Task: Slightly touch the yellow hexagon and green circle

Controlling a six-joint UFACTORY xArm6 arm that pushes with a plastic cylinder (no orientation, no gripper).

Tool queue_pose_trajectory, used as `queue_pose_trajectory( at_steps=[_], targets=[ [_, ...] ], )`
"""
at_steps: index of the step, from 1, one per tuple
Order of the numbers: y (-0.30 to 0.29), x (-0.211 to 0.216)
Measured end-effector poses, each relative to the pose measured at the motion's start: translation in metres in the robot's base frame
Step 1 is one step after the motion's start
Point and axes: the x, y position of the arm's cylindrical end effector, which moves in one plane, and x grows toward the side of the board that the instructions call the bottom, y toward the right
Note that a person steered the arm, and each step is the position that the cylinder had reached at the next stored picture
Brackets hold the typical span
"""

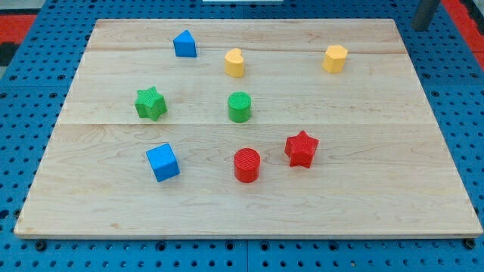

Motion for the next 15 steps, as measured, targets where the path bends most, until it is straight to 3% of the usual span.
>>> queue_pose_trajectory(
  at_steps=[3, 5, 6, 7, 9, 10, 12, 13, 14, 15],
  targets=[
    [-0.018, 0.015],
    [-0.106, 0.088],
    [-0.14, 0.103],
    [-0.188, 0.088],
    [-0.19, 0.098],
    [-0.202, 0.137],
    [-0.312, 0.174],
    [-0.298, 0.199],
    [-0.236, 0.231],
    [-0.161, 0.232]
  ],
)
